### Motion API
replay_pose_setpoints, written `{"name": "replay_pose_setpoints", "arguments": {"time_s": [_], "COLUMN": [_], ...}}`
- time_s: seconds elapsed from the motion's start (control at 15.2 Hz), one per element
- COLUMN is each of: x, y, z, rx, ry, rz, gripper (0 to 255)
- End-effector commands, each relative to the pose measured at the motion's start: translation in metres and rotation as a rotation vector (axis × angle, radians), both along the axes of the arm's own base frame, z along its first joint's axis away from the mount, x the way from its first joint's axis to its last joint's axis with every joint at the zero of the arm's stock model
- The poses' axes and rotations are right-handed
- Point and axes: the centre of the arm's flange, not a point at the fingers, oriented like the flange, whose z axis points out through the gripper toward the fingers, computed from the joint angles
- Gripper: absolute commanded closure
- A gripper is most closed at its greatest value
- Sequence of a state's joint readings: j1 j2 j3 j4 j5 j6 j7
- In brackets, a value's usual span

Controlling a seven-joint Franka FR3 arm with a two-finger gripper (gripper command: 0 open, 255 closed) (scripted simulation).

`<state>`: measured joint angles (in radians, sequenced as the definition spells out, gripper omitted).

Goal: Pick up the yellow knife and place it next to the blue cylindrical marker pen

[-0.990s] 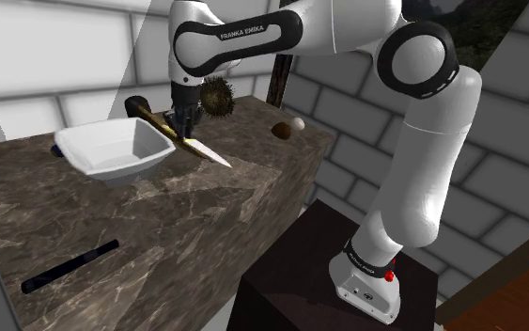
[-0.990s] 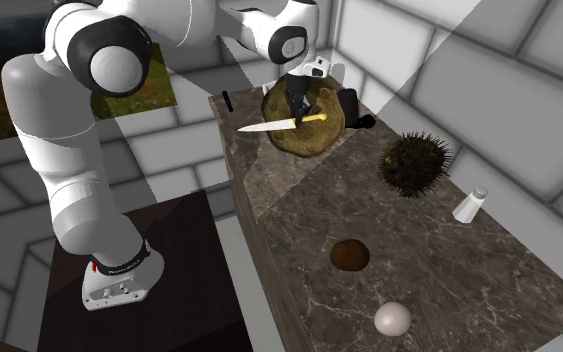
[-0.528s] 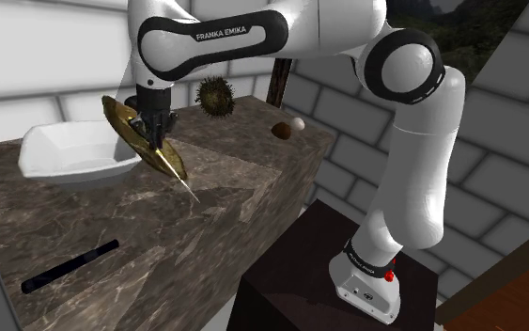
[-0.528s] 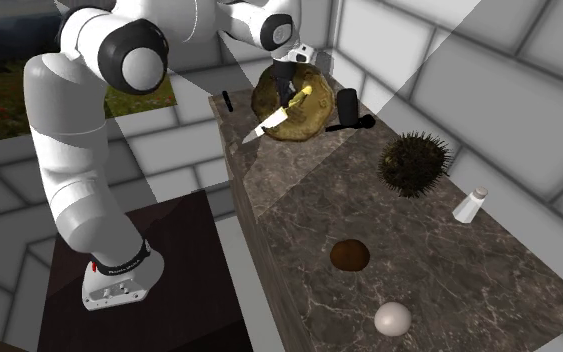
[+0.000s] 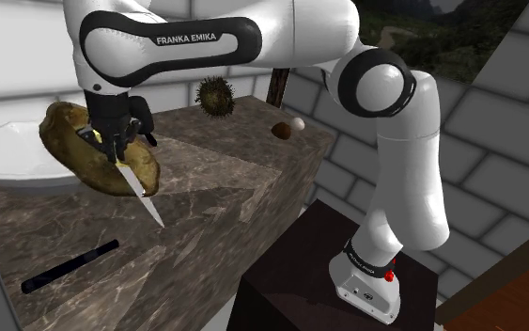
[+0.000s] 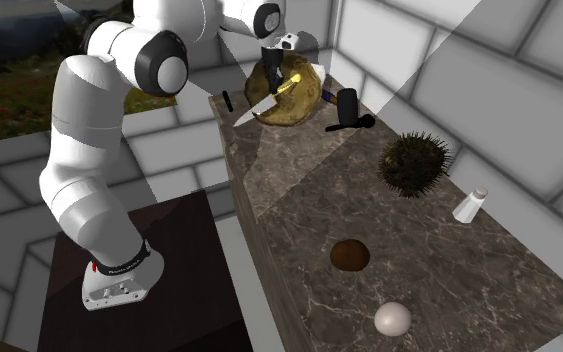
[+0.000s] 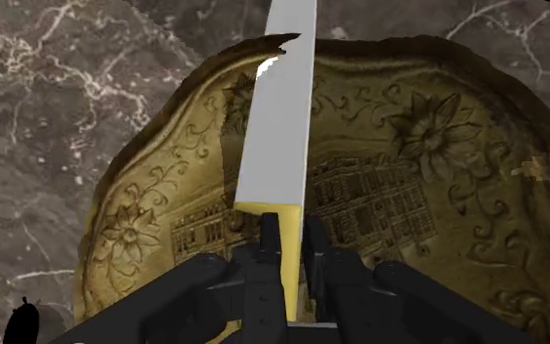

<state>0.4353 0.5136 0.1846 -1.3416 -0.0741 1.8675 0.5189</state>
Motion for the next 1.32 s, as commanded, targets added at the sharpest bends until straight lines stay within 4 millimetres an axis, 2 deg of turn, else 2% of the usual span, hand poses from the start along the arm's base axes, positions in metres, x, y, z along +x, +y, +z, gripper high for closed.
{"name": "replay_pose_setpoints", "arguments": {"time_s": [0.0,0.13,0.2,0.26,0.33,0.73,1.25], "x": [-0.006,-0.006,-0.006,-0.004,-0.004,-0.091,-0.084], "y": [0.03,0.059,0.059,0.051,0.051,0.042,0.033], "z": [-0.004,-0.004,-0.009,-0.003,-0.003,-0.019,-0.057], "rx": [0.001,0.001,0.001,0.002,0.002,-0.227,-0.227], "ry": [0.009,0.009,0.009,0.004,0.004,-0.188,-0.188], "rz": [0.006,0.006,0.006,0.004,0.004,-0.256,-0.256], "gripper": [255,255,255,255,0,0,0]}}
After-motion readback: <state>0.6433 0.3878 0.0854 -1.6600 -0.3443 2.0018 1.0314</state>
